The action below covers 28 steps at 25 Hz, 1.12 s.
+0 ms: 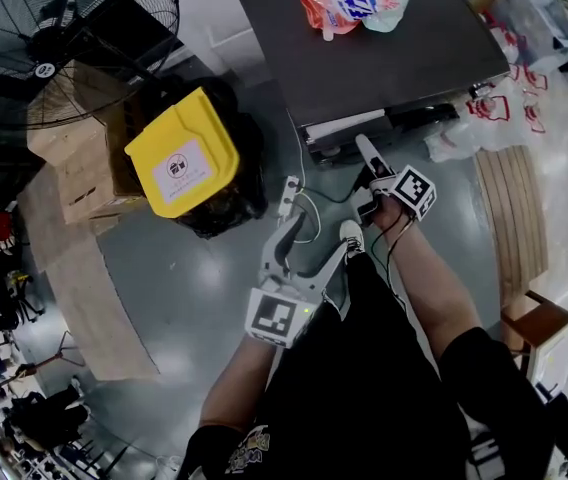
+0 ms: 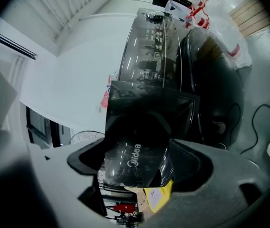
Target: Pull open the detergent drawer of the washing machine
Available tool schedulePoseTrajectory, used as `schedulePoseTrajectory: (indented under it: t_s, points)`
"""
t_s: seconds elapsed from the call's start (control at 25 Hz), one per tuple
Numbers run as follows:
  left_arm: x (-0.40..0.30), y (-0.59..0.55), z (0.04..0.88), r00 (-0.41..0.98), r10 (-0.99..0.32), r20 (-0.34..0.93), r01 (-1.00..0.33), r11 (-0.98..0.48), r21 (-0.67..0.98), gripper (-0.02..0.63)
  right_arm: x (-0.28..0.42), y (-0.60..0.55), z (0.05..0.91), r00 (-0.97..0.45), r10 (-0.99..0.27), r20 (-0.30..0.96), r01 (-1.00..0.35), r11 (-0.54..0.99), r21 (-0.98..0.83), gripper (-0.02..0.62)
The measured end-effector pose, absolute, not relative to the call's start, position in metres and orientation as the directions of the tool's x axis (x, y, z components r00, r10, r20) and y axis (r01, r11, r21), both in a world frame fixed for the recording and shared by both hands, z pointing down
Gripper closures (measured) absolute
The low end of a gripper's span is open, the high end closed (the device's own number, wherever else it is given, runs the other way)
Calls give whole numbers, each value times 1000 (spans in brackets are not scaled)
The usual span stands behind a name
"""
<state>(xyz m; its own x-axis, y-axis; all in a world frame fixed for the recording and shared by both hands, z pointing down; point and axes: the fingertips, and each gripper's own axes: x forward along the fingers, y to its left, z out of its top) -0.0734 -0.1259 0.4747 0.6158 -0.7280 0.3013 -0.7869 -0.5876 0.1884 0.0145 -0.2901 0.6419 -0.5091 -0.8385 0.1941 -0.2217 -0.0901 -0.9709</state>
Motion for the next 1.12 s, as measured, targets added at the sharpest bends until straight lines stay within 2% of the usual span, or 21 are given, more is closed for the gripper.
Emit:
schedulePoseTrajectory:
  t_s: [0.24,0.48,0.64,0.76,0.92,1.12]
  points:
    - [-81,-134,474,606,-740,293,-795,-579,183,319,9,-300,644,-497,-841,213,-230,-108,-967,128]
    - [-80,-145,474,605,-741,291,-795,-580,175,319,4,-312,644,-523,-834,177,-216,-71,-974,106]
    - [-76,-151,473,606,-741,291,-795,-580,179,319,2,-313,642,-536,-831,151,-210,-42,-977,104]
    - [-74,-154,472,605,-740,293,-795,-579,180,319,6,-308,646,-518,-830,205,-233,-94,-968,110]
    - [-69,-152,471,611,-737,290,-791,-586,176,319,5,-305,645,-519,-827,215,-229,-108,-968,115]
    - [-62,-148,471,620,-729,290,-783,-595,181,319,4,-302,643,-543,-825,157,-207,-49,-977,117]
